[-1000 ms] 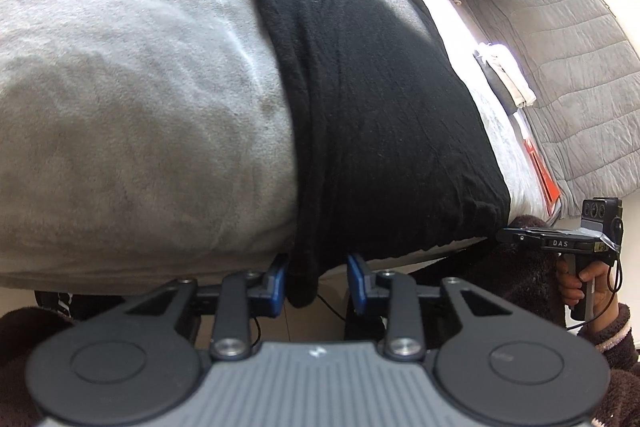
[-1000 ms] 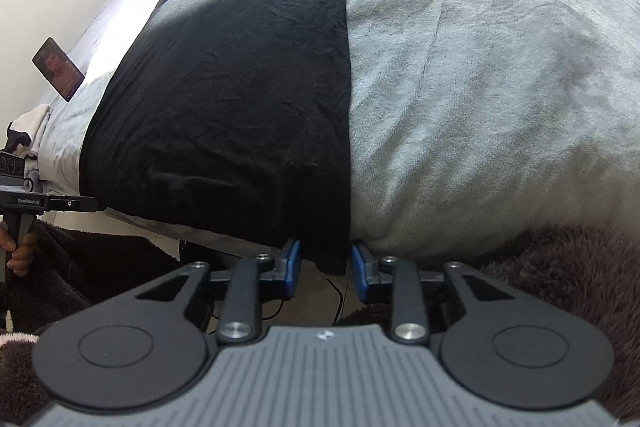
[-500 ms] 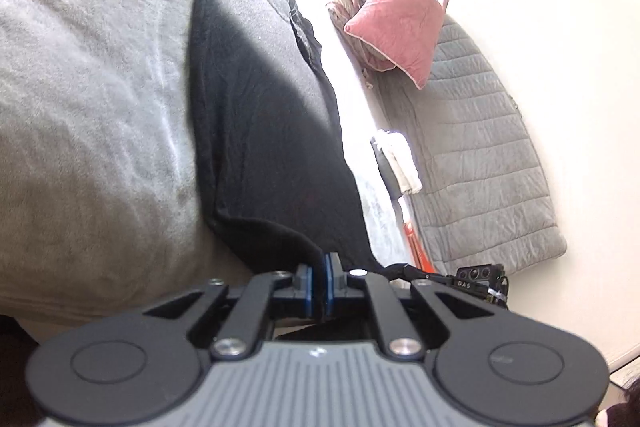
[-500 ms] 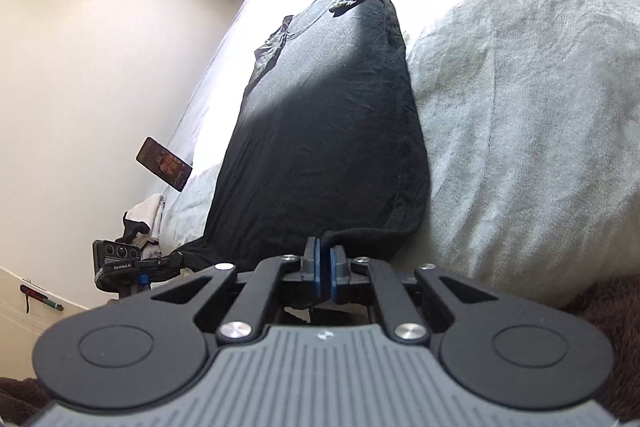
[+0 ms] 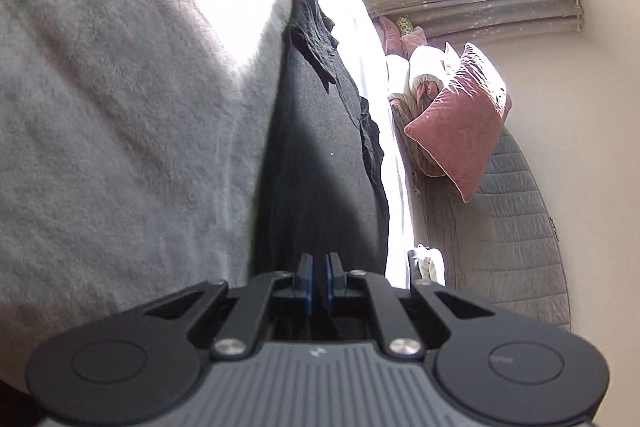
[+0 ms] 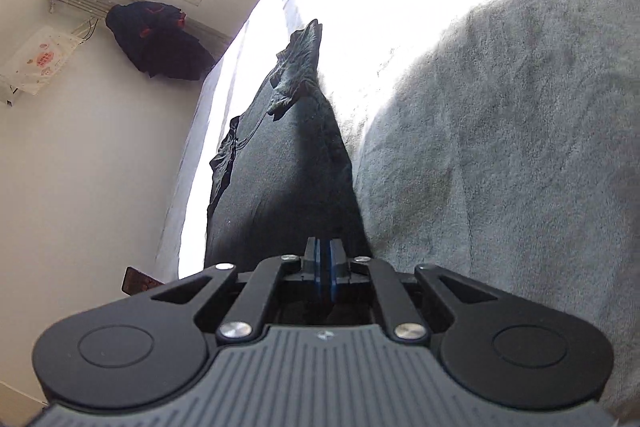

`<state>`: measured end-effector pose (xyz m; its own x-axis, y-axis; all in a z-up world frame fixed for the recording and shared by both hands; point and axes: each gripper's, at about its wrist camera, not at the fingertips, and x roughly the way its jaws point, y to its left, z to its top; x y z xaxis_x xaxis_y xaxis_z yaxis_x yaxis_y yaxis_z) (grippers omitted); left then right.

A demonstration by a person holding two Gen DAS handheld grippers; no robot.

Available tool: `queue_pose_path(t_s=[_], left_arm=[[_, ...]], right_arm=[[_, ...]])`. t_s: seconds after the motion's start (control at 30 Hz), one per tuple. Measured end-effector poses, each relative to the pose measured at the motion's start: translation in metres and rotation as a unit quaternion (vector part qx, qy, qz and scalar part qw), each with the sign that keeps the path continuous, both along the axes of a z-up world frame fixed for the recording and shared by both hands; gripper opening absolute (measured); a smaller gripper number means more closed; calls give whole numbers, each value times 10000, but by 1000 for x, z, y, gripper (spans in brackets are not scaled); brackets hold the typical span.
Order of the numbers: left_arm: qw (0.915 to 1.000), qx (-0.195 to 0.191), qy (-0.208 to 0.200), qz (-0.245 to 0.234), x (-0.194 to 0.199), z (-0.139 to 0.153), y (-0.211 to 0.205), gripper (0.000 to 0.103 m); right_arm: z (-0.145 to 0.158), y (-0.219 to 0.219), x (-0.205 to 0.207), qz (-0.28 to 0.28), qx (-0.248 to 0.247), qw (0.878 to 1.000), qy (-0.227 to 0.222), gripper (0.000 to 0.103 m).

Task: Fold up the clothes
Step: 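Lift the held hem with both grippers and carry it toward the collar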

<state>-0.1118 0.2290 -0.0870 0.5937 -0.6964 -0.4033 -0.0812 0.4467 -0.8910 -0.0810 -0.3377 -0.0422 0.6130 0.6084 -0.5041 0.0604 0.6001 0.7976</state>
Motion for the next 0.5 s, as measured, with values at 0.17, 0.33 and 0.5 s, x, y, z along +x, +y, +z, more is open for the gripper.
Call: queue_pose_path(t_s=[0.17, 0.33, 0.5], left_arm=[[9978, 434, -356, -352, -4, 13, -4, 53], [9850, 1177, -904, -877, 0, 36, -26, 58], [9604, 2104, -1166, -1403, 5, 45, -58, 58]], right_arm=[[7, 11, -4, 469, -532, 9966, -421, 16], [27, 39, -13, 1144, -1617, 9736, -1135, 52], [29, 65, -16, 1583, -2524, 9397, -1680, 52]])
